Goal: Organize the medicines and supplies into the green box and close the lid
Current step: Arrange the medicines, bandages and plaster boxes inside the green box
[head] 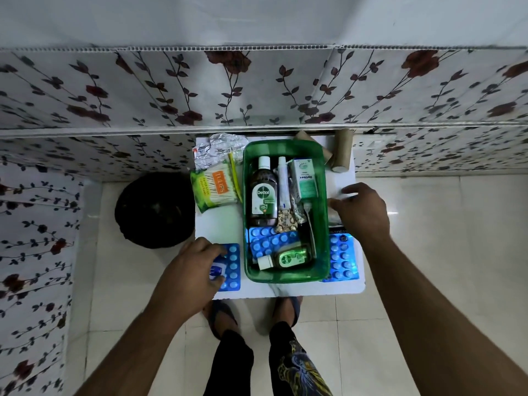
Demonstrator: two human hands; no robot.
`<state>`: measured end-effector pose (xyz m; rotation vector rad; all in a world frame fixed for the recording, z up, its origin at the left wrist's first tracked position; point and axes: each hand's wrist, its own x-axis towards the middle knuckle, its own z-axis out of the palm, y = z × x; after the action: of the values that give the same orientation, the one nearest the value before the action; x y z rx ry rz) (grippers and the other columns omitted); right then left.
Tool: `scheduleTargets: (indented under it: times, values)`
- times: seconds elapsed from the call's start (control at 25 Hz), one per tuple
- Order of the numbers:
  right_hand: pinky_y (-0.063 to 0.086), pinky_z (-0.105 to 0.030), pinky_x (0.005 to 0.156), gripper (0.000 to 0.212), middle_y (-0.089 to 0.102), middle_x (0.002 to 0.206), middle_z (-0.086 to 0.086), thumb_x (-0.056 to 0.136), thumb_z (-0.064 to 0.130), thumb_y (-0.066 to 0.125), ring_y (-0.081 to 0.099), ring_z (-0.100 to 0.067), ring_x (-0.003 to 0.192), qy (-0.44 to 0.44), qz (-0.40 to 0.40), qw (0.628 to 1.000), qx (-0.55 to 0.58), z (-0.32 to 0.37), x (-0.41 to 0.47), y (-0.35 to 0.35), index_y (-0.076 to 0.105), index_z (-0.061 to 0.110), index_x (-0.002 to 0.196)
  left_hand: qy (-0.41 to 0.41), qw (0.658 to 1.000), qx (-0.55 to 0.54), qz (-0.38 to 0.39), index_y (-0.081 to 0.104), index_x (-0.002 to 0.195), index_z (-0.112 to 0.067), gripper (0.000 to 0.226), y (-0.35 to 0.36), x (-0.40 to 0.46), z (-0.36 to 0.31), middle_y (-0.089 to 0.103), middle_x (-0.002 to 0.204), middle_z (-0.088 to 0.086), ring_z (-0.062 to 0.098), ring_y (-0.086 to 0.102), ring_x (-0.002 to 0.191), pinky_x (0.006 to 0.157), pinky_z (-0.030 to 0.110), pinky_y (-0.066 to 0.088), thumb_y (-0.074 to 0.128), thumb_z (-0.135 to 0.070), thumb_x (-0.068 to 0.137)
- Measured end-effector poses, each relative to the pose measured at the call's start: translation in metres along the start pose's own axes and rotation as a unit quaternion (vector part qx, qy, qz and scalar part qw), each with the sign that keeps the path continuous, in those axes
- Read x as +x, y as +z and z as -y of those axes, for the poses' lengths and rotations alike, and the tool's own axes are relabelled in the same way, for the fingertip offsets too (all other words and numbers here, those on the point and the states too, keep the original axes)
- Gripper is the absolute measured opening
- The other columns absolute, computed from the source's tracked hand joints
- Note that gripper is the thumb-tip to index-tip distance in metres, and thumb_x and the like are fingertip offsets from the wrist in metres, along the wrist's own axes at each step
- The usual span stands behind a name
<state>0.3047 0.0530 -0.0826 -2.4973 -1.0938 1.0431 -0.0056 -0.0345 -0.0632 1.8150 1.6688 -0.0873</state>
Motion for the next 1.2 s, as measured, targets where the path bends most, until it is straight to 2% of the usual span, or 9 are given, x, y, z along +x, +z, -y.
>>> scheduleTargets:
  times: [0.16, 0.28, 0.4, 0.6, 0.76, 0.88, 1.04, 1.12, 1.2]
  values:
    - [0.057, -0.041, 0.08, 0.031, 0.072, 0.088, -0.001, 0.073, 0.03, 0.078, 0.068, -0.027, 0.084, -0.001, 0.02, 0.999, 0.037, 0.0, 0.003, -0.001, 0.071, 0.017, 0.101, -0.002, 1.0, 0.003, 0.017, 0.066, 0.111, -0.023, 0.042, -0.009, -0.001, -0.009, 0.06, 0.105, -0.005, 0.017, 0.056, 0.099, 0.082, 0.029, 0.049, 0.076, -0.025, 0.071]
    - [0.055, -0.038, 0.082, 0.02, 0.068, 0.084, 0.0, 0.075, 0.025, 0.078, 0.067, -0.028, 0.089, -0.002, 0.026, 0.998, 0.056, 0.0, 0.002, -0.002, 0.071, 0.016, 0.093, -0.023, 0.993, -0.065, -0.099, 0.069, 0.102, -0.024, 0.036, -0.044, -0.01, -0.028, 0.062, 0.098, -0.01, 0.01, 0.06, 0.086, 0.072, 0.02, 0.045, 0.081, -0.026, 0.069]
    - [0.055, -0.038, 0.081, 0.015, 0.065, 0.08, 0.003, 0.075, 0.024, 0.077, 0.067, -0.026, 0.088, -0.004, 0.023, 0.997, 0.073, 0.002, -0.002, -0.005, 0.066, 0.02, 0.085, 0.033, 0.97, -0.145, -0.19, 0.07, 0.101, -0.023, 0.034, -0.076, -0.008, -0.08, 0.065, 0.094, -0.009, 0.007, 0.061, 0.078, 0.069, 0.02, 0.049, 0.082, -0.027, 0.069]
    - [0.053, -0.031, 0.068, 0.019, 0.072, 0.089, -0.003, 0.077, 0.018, 0.074, 0.067, -0.021, 0.076, 0.006, -0.025, 0.991, 0.131, -0.003, -0.015, -0.032, 0.067, 0.015, 0.094, 0.062, 0.998, -0.009, 0.023, 0.068, 0.106, -0.02, 0.034, -0.033, 0.042, -0.137, 0.066, 0.098, 0.001, 0.021, 0.061, 0.087, 0.075, 0.029, 0.049, 0.074, -0.035, 0.076]
    - [0.058, -0.04, 0.077, 0.026, 0.074, 0.084, -0.001, 0.077, 0.013, 0.072, 0.071, -0.018, 0.075, 0.002, -0.043, 0.981, 0.19, -0.006, -0.025, -0.057, 0.07, 0.016, 0.103, 0.026, 0.993, -0.047, 0.107, 0.067, 0.116, -0.017, 0.036, -0.005, 0.05, -0.145, 0.071, 0.112, 0.006, 0.023, 0.065, 0.098, 0.086, 0.031, 0.051, 0.072, -0.027, 0.082]
    - [0.056, -0.037, 0.07, 0.024, 0.074, 0.079, 0.0, 0.076, 0.014, 0.069, 0.071, -0.017, 0.07, -0.03, -0.041, 0.974, 0.22, 0.008, -0.044, -0.067, 0.072, 0.019, 0.1, 0.049, 0.994, -0.101, -0.004, 0.069, 0.114, -0.017, 0.025, -0.027, 0.04, -0.137, 0.072, 0.109, 0.003, 0.016, 0.067, 0.092, 0.083, 0.028, 0.052, 0.061, -0.02, 0.091]
    - [0.056, -0.029, 0.061, 0.016, 0.072, 0.08, 0.002, 0.082, 0.012, 0.07, 0.07, -0.016, 0.069, -0.086, 0.041, 0.972, 0.216, 0.039, -0.09, -0.051, 0.069, 0.022, 0.094, -0.025, 0.947, -0.265, -0.181, 0.071, 0.094, -0.028, 0.017, -0.077, 0.023, -0.081, 0.071, 0.085, -0.014, 0.0, 0.066, 0.071, 0.067, 0.013, 0.05, 0.064, -0.014, 0.089]
    - [0.052, -0.021, 0.059, 0.018, 0.07, 0.081, 0.006, 0.084, 0.015, 0.069, 0.068, -0.014, 0.071, -0.105, 0.099, 0.984, 0.108, 0.049, -0.108, -0.025, 0.068, 0.022, 0.1, -0.081, 0.941, -0.261, -0.202, 0.068, 0.089, -0.031, 0.02, -0.081, 0.016, -0.05, 0.07, 0.082, -0.014, 0.002, 0.066, 0.071, 0.069, 0.016, 0.052, 0.064, -0.011, 0.088]
    - [0.05, -0.025, 0.067, 0.023, 0.071, 0.087, 0.002, 0.083, 0.018, 0.066, 0.067, -0.021, 0.081, -0.13, 0.137, 0.982, -0.022, 0.052, -0.116, 0.005, 0.065, 0.019, 0.105, -0.118, 0.943, -0.251, -0.185, 0.066, 0.086, -0.032, 0.022, -0.073, 0.011, -0.025, 0.07, 0.081, -0.015, 0.0, 0.066, 0.072, 0.069, 0.021, 0.051, 0.064, -0.01, 0.088]
